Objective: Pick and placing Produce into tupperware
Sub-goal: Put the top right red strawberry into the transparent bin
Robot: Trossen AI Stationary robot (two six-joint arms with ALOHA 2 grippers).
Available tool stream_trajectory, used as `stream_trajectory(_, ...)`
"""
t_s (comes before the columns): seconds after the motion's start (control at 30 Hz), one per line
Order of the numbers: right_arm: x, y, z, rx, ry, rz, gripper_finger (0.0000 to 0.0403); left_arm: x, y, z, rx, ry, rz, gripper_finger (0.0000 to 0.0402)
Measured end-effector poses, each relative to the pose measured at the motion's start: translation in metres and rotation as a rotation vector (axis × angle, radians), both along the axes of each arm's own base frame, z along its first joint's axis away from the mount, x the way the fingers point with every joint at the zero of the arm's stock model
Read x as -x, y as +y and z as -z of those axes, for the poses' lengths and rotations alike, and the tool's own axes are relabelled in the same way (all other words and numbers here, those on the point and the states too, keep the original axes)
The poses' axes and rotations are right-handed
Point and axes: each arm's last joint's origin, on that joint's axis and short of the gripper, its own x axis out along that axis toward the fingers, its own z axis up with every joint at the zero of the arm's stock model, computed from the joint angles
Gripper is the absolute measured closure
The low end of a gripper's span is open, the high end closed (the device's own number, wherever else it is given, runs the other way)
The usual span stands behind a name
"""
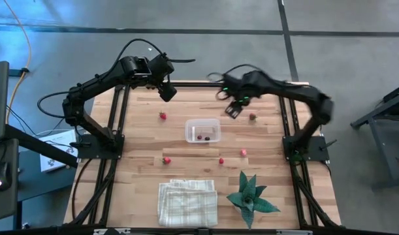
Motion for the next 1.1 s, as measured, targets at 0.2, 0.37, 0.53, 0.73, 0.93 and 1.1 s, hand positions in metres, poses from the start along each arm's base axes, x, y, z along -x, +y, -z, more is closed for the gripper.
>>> stream_trajectory(0.2, 0.069, 0.02, 0.006, -0.029, -0.106, 0.274, 0.0231, -0.001, 0.001, -0.001, -0.01, -0.015, 0.0, 0.0135)
stream_trajectory(0.37, 0.094, 0.039, 0.035, -0.119, -0.163, 0.432, 0.0231, -0.005, 0.003, -0.002, -0.022, -0.06, 0.006, 0.0135)
stream_trajectory(0.53, 0.099, 0.043, 0.071, -0.162, -0.14, 0.517, 0.0231, -0.006, 0.003, -0.003, -0.019, -0.073, 0.012, 0.0135)
stream_trajectory(0.73, 0.099, 0.038, 0.104, -0.161, -0.176, 0.553, 0.0231, -0.006, 0.003, -0.003, -0.018, -0.073, 0.011, 0.0135)
stream_trajectory(0.93, 0.109, 0.03, 0.121, -0.123, -0.163, 0.587, 0.0231, -0.006, 0.003, -0.003, -0.018, -0.073, 0.012, 0.0135)
stream_trajectory(1.1, 0.113, 0.022, 0.124, -0.114, -0.17, 0.593, 0.0231, -0.006, 0.003, -0.003, -0.018, -0.073, 0.011, 0.0135)
